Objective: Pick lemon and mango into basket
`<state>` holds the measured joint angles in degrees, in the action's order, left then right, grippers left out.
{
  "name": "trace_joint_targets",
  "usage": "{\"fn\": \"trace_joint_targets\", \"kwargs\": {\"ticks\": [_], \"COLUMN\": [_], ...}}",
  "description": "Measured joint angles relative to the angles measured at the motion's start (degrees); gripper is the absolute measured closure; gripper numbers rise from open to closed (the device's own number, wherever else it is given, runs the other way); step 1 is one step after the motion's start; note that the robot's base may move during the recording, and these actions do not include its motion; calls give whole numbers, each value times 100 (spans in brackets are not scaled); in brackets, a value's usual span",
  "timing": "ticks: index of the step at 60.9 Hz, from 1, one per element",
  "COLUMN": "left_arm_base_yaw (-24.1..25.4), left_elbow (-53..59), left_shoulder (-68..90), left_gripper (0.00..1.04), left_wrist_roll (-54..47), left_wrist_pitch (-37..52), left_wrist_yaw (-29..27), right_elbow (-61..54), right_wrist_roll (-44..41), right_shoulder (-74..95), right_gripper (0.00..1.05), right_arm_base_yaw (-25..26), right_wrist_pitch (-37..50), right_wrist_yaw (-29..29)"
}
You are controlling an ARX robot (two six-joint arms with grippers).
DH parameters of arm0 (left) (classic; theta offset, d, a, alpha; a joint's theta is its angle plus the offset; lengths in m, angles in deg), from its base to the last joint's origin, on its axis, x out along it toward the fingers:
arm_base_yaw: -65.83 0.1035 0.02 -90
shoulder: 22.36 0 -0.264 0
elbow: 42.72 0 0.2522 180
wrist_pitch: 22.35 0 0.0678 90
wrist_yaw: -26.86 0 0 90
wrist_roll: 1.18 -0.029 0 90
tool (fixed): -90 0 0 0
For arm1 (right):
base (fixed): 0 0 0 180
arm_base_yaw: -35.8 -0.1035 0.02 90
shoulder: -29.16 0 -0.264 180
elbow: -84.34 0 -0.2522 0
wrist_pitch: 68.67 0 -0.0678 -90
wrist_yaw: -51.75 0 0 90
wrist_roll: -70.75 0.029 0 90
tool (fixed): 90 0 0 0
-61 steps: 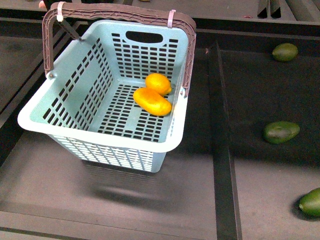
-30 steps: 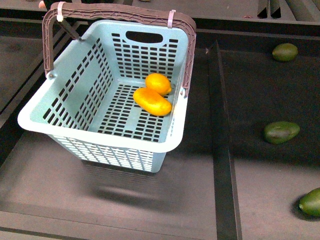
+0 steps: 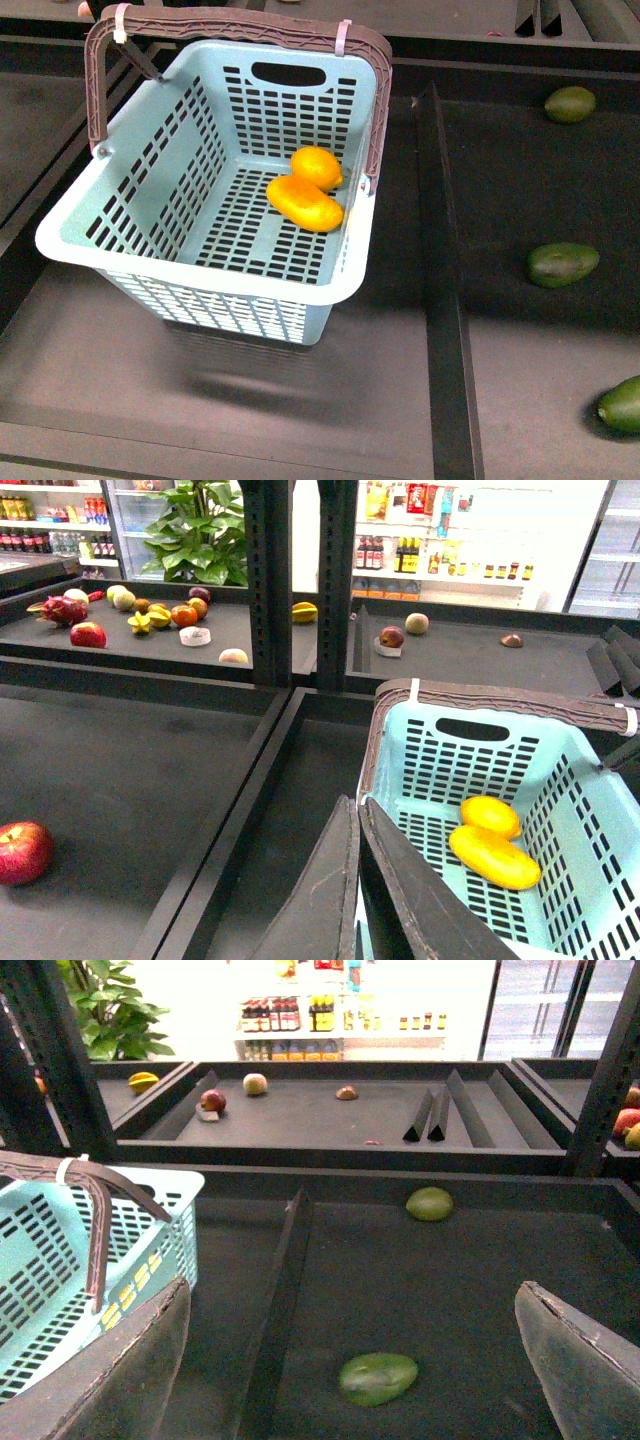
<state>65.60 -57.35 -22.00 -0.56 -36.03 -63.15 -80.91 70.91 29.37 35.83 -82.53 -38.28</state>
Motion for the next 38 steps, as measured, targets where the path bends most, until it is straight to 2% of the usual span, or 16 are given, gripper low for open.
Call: {"fn": "trace_joint_targets", "kwargs": {"ticks": [9,38], "left_arm_base_yaw": [0,0], "left_elbow": [0,0], "left_shoulder": [0,0], "left_gripper": [101,6], "left_wrist_roll": [4,-2], "left_wrist_pitch": [0,0], "left_wrist_yaw": [0,-2], "right_elbow": [0,0], "right_wrist_roll": [0,0], "right_shoulder": [-2,-2], "right_gripper": [9,9], "right_arm_base_yaw": [0,0], "right_wrist_pitch": [0,0], "right_wrist_yaw": [0,2]}}
